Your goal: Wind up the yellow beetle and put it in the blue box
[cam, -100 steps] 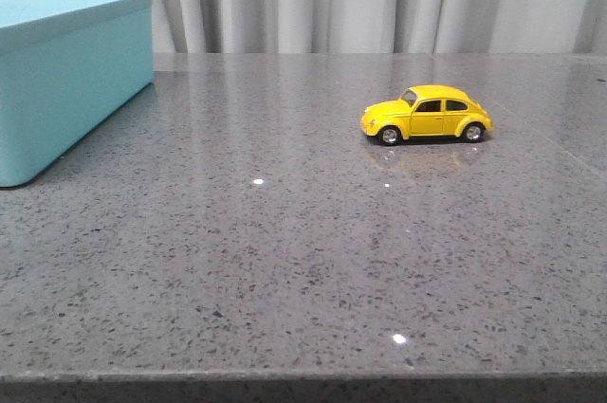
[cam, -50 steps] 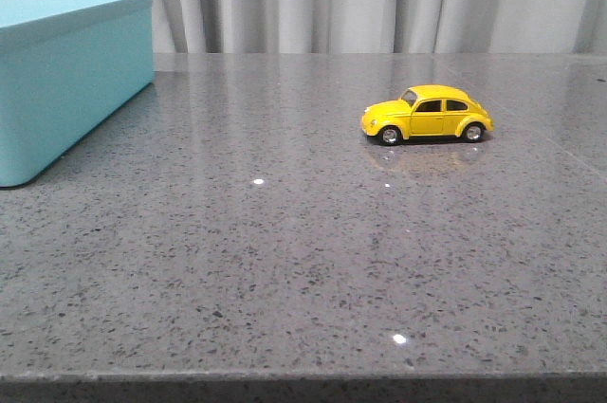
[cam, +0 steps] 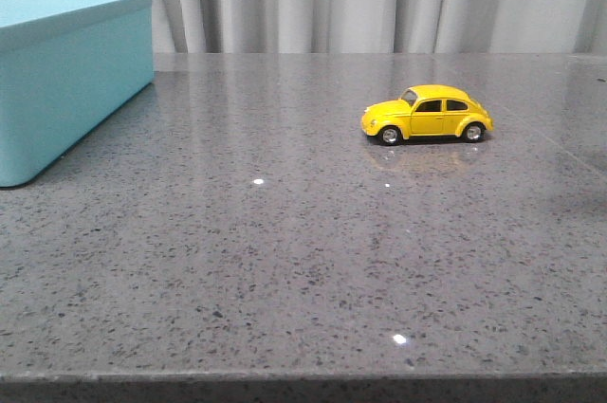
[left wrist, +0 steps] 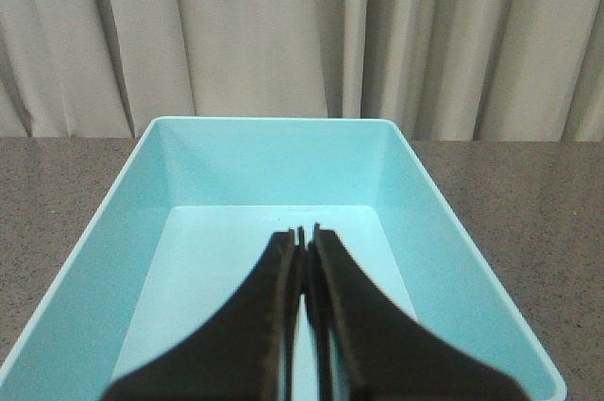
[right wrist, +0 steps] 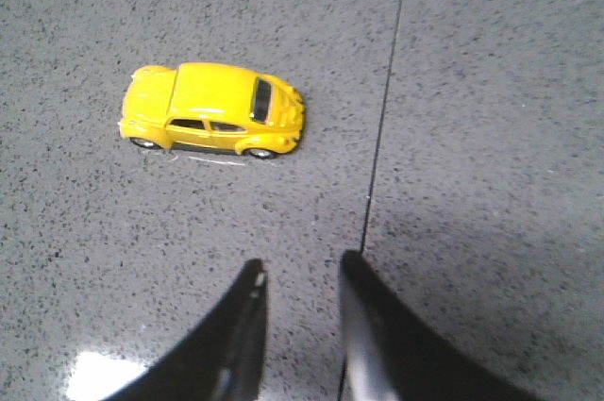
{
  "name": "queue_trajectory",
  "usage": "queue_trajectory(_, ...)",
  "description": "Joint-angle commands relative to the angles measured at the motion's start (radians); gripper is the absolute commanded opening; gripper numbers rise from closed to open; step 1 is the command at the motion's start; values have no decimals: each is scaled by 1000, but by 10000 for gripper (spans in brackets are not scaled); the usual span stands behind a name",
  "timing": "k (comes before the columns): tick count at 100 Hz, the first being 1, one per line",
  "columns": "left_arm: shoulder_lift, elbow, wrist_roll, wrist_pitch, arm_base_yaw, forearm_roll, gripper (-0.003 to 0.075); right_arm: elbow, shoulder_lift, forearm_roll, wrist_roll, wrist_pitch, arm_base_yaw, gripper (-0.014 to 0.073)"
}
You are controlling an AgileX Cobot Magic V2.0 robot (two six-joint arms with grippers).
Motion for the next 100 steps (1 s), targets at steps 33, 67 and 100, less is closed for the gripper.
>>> queue_trajectory(33,11,-39,-7,-75,3,-10,-19,-302,287,0,100,154,93,524)
queue_trajectory(67,11,-39,-7,-75,3,-10,-19,-554,527,0,205,295,143,524)
queue_trajectory(100,11,-39,-7,-75,3,-10,-19,-709,687,-15,232,380,148,521)
